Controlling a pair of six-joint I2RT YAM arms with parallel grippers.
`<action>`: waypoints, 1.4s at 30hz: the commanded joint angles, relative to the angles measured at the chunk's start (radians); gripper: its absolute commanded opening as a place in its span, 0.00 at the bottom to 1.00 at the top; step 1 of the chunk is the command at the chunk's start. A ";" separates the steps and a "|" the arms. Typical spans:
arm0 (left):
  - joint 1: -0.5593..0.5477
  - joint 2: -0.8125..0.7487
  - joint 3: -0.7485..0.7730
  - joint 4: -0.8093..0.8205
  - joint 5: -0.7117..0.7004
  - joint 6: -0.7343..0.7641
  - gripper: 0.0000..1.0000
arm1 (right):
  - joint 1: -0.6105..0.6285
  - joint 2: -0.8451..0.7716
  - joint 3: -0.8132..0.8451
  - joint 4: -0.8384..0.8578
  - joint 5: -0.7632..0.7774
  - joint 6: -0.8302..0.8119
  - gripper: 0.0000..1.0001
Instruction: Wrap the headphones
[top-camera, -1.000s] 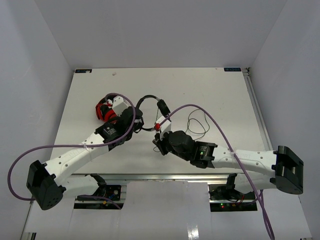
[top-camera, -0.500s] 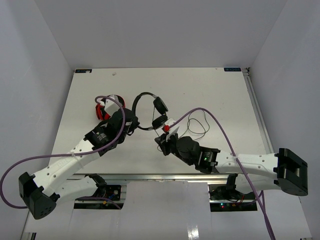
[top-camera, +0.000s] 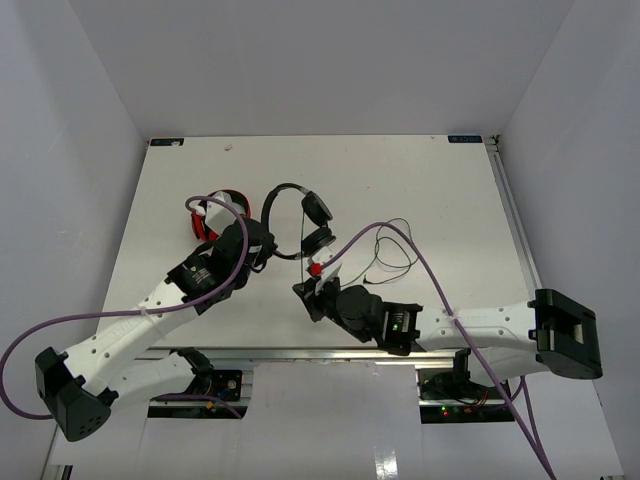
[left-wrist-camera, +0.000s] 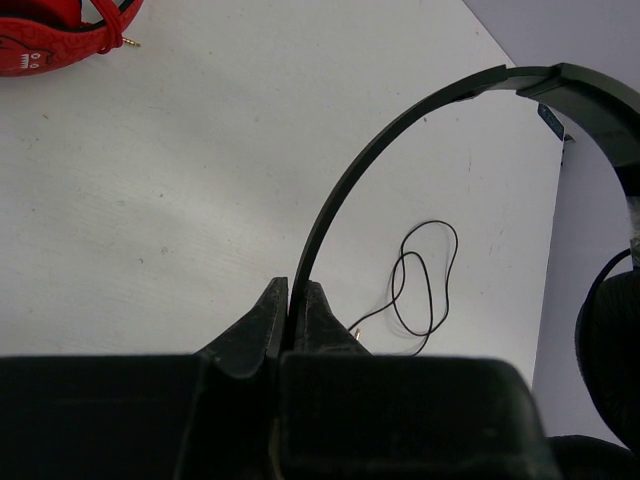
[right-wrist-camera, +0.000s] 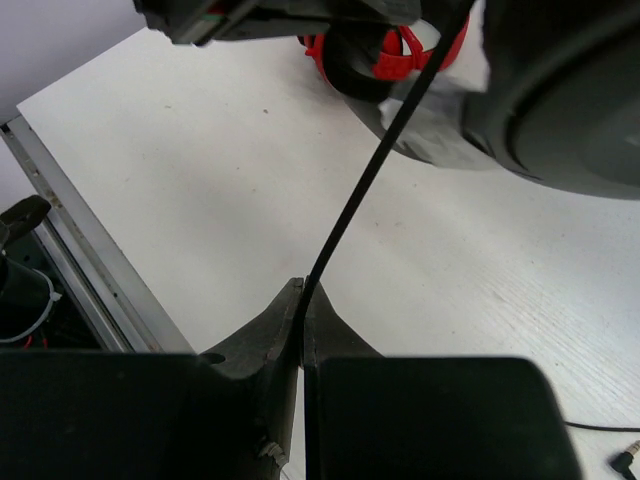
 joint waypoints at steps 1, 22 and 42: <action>0.002 -0.014 0.013 0.070 -0.054 -0.070 0.00 | 0.043 0.059 0.089 -0.022 0.081 0.018 0.08; 0.002 -0.005 -0.049 0.074 -0.129 -0.100 0.00 | 0.086 0.152 0.270 0.011 0.243 -0.132 0.08; 0.001 -0.106 -0.077 0.094 -0.089 -0.070 0.00 | 0.098 0.119 0.049 0.072 0.247 -0.052 0.08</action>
